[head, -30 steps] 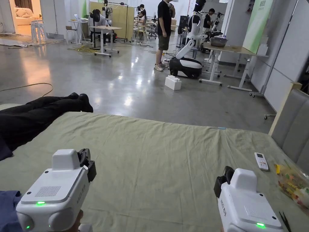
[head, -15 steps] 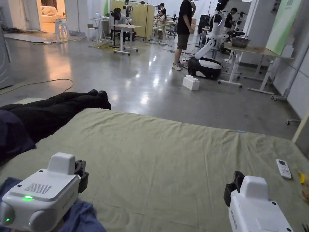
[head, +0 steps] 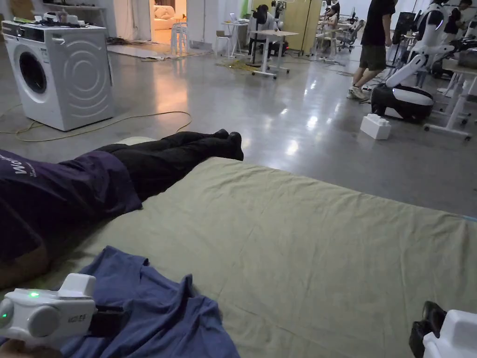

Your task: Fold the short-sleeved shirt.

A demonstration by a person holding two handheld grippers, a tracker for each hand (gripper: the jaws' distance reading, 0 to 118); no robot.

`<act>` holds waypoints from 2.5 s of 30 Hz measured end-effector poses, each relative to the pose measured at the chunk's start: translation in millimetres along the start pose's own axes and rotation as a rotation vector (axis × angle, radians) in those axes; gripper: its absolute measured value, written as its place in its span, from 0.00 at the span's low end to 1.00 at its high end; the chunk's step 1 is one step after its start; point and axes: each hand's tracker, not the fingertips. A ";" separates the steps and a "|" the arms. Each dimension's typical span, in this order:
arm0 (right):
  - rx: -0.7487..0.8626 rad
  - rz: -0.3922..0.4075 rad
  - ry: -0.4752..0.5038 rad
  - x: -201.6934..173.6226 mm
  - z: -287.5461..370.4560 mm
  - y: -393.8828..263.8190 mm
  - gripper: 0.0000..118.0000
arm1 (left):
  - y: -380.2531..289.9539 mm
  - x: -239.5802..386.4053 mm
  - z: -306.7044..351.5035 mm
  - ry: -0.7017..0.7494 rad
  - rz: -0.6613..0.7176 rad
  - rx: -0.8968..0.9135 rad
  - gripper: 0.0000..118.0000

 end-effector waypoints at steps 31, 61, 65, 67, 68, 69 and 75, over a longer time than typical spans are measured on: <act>-0.072 0.038 0.027 -18.3 -4.3 -23.7 0.01 | -11.4 23.3 -26.0 -0.063 -0.037 0.228 0.06; 0.019 0.028 -0.178 103.0 66.4 -15.6 0.01 | 74.3 373.0 106.6 -0.667 -0.307 0.537 0.06; -0.010 0.006 -0.206 118.5 72.7 -26.7 0.01 | 34.7 410.6 91.0 -0.739 -0.356 0.446 0.06; -0.023 -0.004 -0.215 123.6 75.0 -33.0 0.01 | 9.4 424.6 82.0 -0.768 -0.404 0.393 0.06; -0.031 -0.005 -0.217 124.9 75.6 -36.0 0.01 | -3.9 430.2 77.9 -0.764 -0.427 0.369 0.06; -0.035 -0.005 -0.219 125.8 76.1 -38.5 0.01 | -14.4 433.5 74.1 -0.765 -0.443 0.352 0.06; -0.070 -0.015 -0.214 124.7 73.5 -50.5 0.01 | -61.3 436.7 55.5 -0.788 -0.480 0.229 0.22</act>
